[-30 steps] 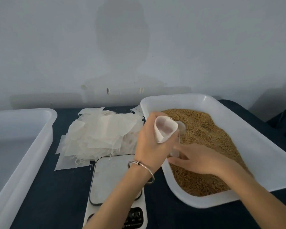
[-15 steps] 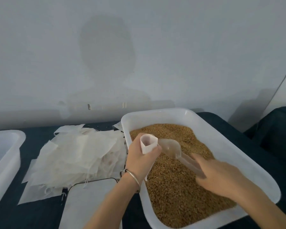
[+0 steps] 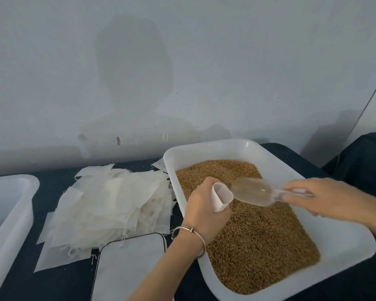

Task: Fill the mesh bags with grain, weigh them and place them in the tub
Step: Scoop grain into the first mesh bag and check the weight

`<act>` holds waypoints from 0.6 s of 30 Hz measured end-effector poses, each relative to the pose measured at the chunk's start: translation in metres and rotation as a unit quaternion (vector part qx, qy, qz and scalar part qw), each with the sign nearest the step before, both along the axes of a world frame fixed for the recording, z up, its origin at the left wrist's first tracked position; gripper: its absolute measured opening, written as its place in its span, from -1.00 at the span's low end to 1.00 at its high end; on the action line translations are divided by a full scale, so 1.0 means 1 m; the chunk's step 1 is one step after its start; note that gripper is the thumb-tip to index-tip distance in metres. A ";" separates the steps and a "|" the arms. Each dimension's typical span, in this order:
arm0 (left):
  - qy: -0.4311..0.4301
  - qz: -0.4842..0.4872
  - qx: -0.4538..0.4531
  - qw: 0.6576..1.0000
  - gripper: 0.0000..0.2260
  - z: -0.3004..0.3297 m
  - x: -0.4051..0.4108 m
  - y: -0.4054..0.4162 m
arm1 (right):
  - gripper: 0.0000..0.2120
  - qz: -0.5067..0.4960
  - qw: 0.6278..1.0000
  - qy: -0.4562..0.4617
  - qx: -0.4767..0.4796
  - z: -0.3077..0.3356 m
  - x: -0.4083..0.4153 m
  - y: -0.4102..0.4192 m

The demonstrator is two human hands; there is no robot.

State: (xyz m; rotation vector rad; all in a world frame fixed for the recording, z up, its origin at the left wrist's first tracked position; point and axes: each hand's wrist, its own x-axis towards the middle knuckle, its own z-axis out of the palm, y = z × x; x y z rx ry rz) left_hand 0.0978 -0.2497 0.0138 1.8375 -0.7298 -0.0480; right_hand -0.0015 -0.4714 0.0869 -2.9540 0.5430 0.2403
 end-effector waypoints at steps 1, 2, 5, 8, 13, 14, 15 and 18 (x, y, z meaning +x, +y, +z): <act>-0.003 -0.003 0.001 1.000 -0.66 0.000 0.000 0.000 | -0.59 -0.004 0.999 0.020 0.036 0.008 -0.006 -0.007; -0.004 -0.005 -0.001 1.000 -0.66 0.000 0.000 0.000 | -0.56 -0.003 0.998 0.049 0.048 0.012 -0.010 -0.013; 0.002 -0.013 -0.020 1.000 -0.68 0.000 -0.001 0.002 | -0.65 -0.011 0.991 0.111 0.072 0.008 -0.008 -0.019; 0.006 -0.027 -0.036 0.999 -0.69 0.001 0.000 0.004 | -0.68 0.022 0.989 0.123 0.078 -0.005 0.010 0.000; -0.014 -0.031 -0.004 0.999 -0.70 0.002 0.004 0.003 | -0.67 0.066 0.996 0.054 0.022 -0.037 0.036 0.045; -0.022 -0.027 0.003 0.999 -0.70 0.002 0.003 0.003 | -0.70 0.066 0.997 0.037 0.014 -0.041 0.036 0.050; -0.024 -0.021 -0.001 0.999 -0.70 0.001 0.002 0.002 | -0.71 0.061 0.998 0.023 0.019 -0.042 0.034 0.052; 0.036 0.029 -0.086 0.995 -0.74 0.001 0.004 0.003 | -0.73 0.041 0.999 0.013 0.029 -0.035 0.020 0.043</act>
